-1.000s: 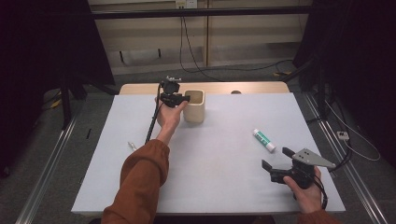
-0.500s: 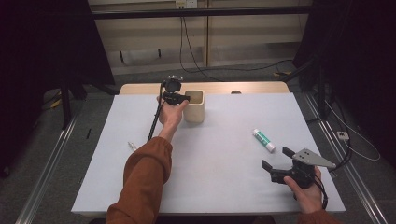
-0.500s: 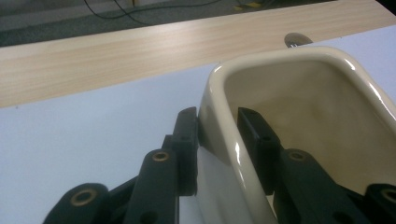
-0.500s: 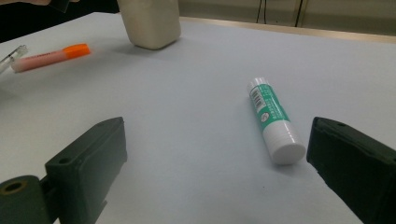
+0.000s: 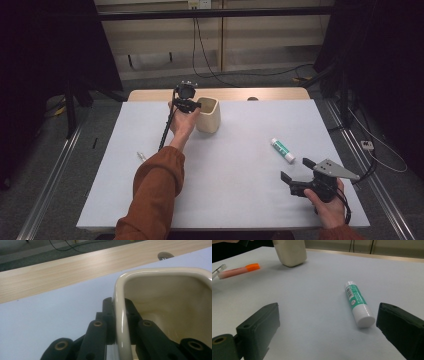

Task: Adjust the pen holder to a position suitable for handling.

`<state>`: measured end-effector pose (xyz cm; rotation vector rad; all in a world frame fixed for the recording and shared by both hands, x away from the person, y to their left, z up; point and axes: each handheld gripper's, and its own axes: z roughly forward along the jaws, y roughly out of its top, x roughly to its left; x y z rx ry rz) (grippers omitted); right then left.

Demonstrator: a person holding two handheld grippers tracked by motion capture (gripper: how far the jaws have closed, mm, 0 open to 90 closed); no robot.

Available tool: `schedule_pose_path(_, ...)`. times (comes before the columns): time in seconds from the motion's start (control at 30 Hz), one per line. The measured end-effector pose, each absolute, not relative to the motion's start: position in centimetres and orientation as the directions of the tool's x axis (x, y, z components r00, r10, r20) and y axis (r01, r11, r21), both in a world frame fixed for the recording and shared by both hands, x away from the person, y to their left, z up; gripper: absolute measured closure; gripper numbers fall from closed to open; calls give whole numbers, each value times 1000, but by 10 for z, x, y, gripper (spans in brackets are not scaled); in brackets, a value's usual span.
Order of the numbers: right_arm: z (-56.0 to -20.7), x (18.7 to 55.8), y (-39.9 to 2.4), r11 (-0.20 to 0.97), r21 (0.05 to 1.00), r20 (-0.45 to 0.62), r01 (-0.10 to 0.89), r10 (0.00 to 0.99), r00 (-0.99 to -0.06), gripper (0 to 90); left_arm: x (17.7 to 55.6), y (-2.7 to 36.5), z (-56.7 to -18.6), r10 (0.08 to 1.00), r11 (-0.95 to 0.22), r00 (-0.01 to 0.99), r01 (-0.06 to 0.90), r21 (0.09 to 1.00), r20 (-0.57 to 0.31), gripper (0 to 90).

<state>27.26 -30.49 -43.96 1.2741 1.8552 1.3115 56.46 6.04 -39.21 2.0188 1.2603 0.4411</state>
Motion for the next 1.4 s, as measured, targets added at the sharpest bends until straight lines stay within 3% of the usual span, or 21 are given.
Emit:
schedule_pose_path(0.23,-440,273,-305,81,917,95,391,907,-410,48,562,65,-391,856,-321,515,602,731,-48,835)
schedule_pose_path(0.63,-439,273,-304,85,916,89,391,909,-407,46,548,69,-373,749,-360,657,515,778,-88,836)
schedule_pose_path(0.83,-439,273,-304,84,917,90,391,909,-406,46,533,67,-362,653,-453,757,397,798,-6,834)
schedule_pose_path(1.1,-439,273,-302,87,916,87,390,909,-407,46,516,65,-353,540,-516,842,308,800,24,835)
schedule_pose_path(1.4,-439,274,-302,89,916,87,391,907,-412,46,505,57,-352,367,-557,930,237,796,-21,832)
